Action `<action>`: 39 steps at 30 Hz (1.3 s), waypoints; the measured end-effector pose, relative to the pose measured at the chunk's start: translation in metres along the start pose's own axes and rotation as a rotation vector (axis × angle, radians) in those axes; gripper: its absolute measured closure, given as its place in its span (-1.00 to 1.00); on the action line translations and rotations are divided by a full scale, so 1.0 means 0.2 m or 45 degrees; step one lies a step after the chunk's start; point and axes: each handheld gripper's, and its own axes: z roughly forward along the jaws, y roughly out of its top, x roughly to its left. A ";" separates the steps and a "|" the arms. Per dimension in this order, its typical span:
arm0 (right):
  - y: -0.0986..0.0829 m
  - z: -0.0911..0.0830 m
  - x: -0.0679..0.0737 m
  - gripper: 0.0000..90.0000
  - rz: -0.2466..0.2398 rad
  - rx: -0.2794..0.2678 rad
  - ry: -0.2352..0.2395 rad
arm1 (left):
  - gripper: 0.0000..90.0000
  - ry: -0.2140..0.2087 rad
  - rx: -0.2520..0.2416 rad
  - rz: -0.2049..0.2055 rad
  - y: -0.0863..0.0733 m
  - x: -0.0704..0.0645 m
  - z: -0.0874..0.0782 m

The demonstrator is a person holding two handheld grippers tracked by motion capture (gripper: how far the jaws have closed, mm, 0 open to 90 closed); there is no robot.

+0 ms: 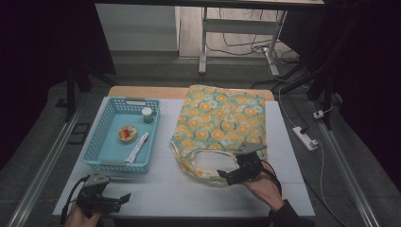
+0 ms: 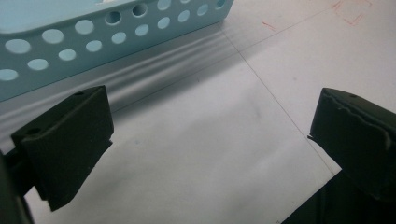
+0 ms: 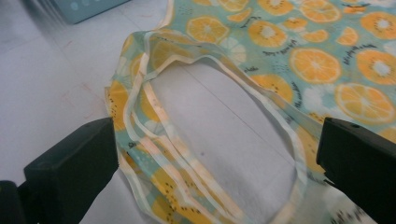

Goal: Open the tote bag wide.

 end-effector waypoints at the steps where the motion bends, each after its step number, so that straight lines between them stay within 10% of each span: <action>1: 0.01 0.01 0.01 -1.00 -0.008 0.005 0.007 | -1.00 0.000 -0.001 0.000 0.00 0.00 0.00; 28: 0.02 0.23 0.05 -0.94 -0.114 0.154 0.132 | -1.00 -0.009 -0.006 -0.010 0.00 0.01 0.00; 39: -0.02 0.24 0.02 0.01 -0.153 0.215 0.200 | -1.00 -0.012 -0.005 -0.009 0.00 0.01 0.00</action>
